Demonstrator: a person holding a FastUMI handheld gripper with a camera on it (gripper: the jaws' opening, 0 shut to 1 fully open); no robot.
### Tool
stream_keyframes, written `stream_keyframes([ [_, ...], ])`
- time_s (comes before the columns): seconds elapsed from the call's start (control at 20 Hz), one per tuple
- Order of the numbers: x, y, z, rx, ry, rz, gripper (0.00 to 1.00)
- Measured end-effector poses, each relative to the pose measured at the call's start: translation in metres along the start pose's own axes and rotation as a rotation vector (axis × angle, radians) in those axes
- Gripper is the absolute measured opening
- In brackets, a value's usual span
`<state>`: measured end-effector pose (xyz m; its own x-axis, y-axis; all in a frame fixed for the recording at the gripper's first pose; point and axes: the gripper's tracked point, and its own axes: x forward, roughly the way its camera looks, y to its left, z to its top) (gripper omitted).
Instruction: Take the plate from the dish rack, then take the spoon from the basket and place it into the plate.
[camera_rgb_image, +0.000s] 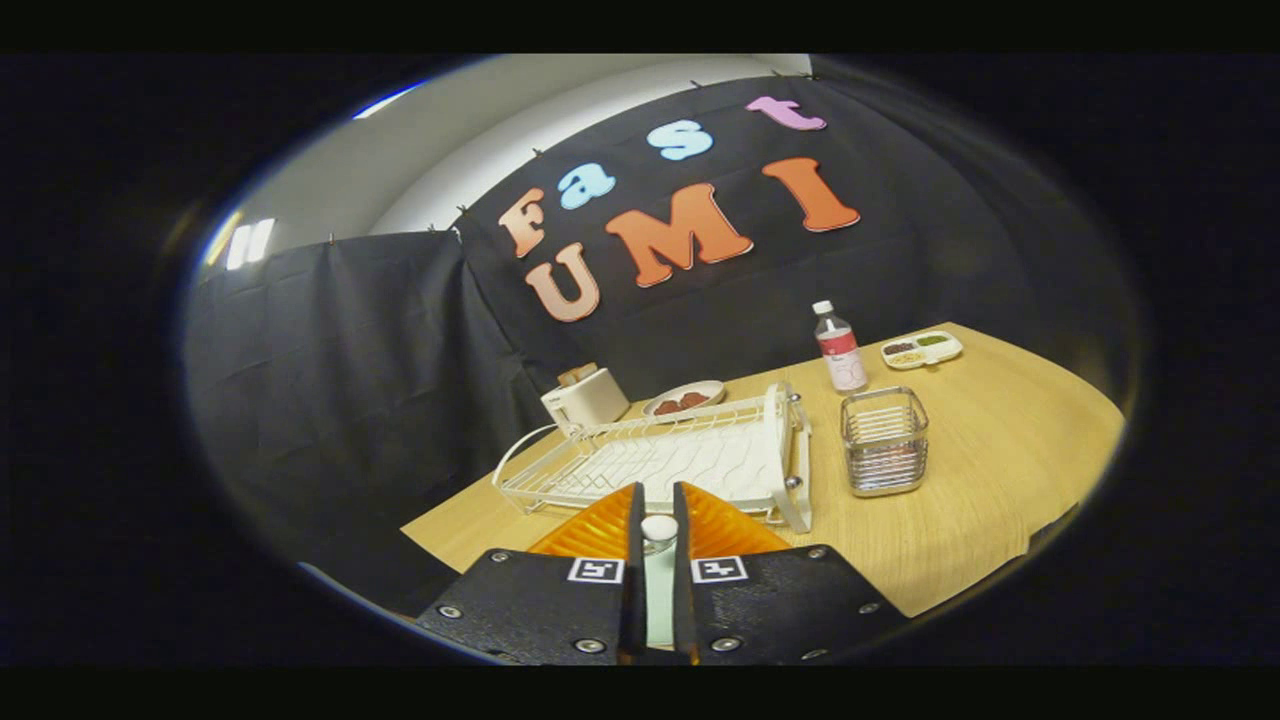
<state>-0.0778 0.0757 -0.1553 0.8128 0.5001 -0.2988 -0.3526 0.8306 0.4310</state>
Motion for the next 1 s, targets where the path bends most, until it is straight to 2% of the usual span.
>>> stream_keyframes([
  [0.4, 0.020, 0.011, -0.020, 0.037, 0.017, 0.082, 0.10],
  [0.8, 0.034, 0.006, -0.032, 0.048, 0.041, 0.083, 0.10],
  [1.0, 0.031, 0.015, -0.034, 0.032, 0.048, 0.113, 0.13],
])
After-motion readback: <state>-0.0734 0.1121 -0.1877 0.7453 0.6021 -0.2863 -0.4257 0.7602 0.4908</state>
